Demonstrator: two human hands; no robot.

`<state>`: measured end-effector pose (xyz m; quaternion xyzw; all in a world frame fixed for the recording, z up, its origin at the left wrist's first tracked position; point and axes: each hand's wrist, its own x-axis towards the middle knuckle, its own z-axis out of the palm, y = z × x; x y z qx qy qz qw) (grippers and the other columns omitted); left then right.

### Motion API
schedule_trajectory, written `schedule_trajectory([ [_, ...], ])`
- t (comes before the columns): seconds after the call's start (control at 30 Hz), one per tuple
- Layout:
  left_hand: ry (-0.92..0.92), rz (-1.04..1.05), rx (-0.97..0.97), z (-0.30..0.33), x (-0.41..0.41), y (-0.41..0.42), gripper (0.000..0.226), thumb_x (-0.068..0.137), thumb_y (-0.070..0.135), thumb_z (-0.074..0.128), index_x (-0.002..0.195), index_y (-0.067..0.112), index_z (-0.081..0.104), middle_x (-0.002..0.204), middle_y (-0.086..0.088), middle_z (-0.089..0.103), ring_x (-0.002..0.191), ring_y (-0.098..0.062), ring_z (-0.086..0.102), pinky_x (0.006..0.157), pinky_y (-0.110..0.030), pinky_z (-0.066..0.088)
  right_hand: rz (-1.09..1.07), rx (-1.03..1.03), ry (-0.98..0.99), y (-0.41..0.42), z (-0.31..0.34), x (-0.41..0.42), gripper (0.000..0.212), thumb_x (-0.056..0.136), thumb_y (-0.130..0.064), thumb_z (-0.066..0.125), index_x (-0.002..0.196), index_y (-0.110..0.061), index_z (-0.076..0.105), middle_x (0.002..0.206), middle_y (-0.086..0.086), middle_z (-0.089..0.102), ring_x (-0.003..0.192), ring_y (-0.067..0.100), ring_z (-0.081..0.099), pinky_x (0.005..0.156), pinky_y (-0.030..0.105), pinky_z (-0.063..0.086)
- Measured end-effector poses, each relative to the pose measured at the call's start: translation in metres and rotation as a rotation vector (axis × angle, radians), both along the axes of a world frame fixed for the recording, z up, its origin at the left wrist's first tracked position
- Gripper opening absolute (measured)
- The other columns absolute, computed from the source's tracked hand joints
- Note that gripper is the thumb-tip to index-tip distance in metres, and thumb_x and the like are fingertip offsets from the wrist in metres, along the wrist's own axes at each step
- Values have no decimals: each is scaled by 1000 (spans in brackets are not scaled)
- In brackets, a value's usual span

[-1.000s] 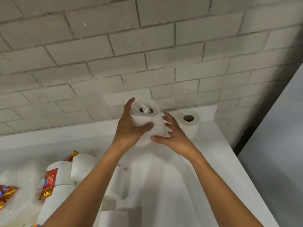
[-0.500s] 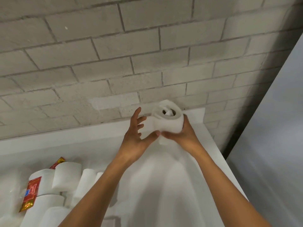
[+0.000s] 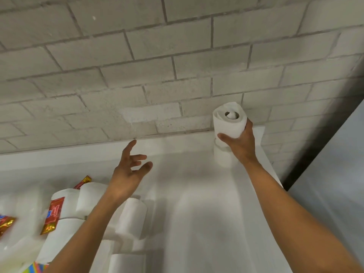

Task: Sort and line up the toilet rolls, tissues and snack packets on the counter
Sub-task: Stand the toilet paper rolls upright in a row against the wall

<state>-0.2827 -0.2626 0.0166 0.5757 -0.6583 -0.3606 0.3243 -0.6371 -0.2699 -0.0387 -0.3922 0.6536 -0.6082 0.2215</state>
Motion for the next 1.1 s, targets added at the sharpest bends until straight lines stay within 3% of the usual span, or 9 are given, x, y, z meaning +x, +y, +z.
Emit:
schedule_trajectory([
  [0.27, -19, 101, -37, 6, 58, 1, 71, 90, 30, 70, 147, 43, 29, 122, 6, 66, 115, -11, 60, 78, -11, 40, -24, -1, 5, 2, -24, 16, 94, 66, -36, 91, 142, -31, 36, 135, -13, 49, 122, 11, 51, 97, 32, 46],
  [0.4, -6, 158, -55, 7, 81, 7, 68, 91, 27, 70, 143, 46, 31, 122, 2, 66, 114, -15, 63, 93, -26, 43, -26, -4, 14, -1, -27, 18, 95, 67, -30, 90, 144, -27, 35, 137, -9, 47, 124, 13, 50, 98, 32, 46],
  [0.5, -6, 188, -49, 9, 92, 14, 66, 92, 28, 69, 140, 50, 30, 120, 7, 67, 109, -9, 64, 94, -30, 42, -29, 7, 20, -2, -29, 17, 96, 67, -28, 91, 144, -25, 34, 139, -5, 47, 126, 16, 49, 100, 33, 45],
  [0.67, 14, 231, -27, 5, 110, 21, 64, 93, 31, 69, 139, 54, 31, 120, 6, 67, 110, -17, 65, 102, -42, 46, -78, 16, 31, -4, -30, 15, 96, 68, -23, 90, 145, -19, 33, 141, 2, 46, 130, 21, 47, 104, 38, 44],
  [0.77, 19, 246, -17, 0, 120, 22, 63, 93, 29, 68, 142, 50, 33, 116, 7, 69, 111, -13, 65, 105, -46, 47, -119, 21, 53, -4, -31, 9, 97, 68, -20, 90, 146, -14, 33, 142, 7, 45, 132, 23, 46, 109, 43, 42],
  [0.93, -2, 239, 9, -2, 134, 23, 55, 94, 30, 68, 140, 44, 41, 111, 9, 71, 108, -8, 65, 104, -48, 49, -124, 67, 73, -3, -25, 9, 99, 67, -21, 89, 147, -16, 32, 145, 4, 42, 134, 22, 43, 110, 46, 41],
  [1.1, -16, 247, 23, 0, 146, 32, 56, 83, 48, 67, 135, 46, 46, 115, 9, 70, 108, -11, 65, 100, -44, 50, -135, 134, 83, 9, -21, 17, 110, 68, -23, 90, 153, -17, 21, 152, 11, 32, 140, 27, 32, 108, 44, 36],
])
